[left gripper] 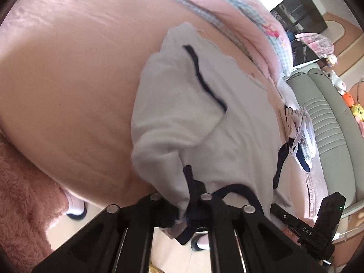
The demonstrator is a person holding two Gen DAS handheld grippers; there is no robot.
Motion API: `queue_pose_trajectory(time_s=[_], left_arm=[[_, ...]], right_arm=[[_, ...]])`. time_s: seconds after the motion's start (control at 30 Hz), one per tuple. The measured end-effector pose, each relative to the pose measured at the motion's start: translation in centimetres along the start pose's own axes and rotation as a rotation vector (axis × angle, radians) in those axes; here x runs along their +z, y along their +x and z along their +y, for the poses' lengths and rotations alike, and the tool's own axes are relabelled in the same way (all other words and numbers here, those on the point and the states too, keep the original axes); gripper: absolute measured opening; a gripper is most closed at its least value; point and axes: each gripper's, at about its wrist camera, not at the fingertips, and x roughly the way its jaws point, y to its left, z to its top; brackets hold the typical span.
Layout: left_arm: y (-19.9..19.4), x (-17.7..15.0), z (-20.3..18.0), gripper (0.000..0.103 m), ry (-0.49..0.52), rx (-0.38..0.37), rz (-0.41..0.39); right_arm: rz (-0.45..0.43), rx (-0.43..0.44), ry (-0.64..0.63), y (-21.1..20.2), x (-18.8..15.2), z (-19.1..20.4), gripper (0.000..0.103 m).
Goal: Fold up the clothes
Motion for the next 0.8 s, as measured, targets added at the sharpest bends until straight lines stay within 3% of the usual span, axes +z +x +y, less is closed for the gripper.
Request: queue_pose_trajectory(time_s=[0.2,0.53,0.8], left_arm=[[-3.5,0.3,0.0,0.003,0.012,-0.046,-0.027],[-4.2,-0.4,-0.4,0.003,0.03,-0.024,0.09],[-4.8,4.9,-3.9,0.003,0.181,-0.094,0.155]], right_arm=[[-0.056,-0.063,-0.156,-2.5,-1.2,3.0,0.001],[-0.022,0.012,-0.108,-4.7,-1.8,2.1,0.001],[-0.067,0.048,-0.112,-6.5,2.1,3.1,0.001]])
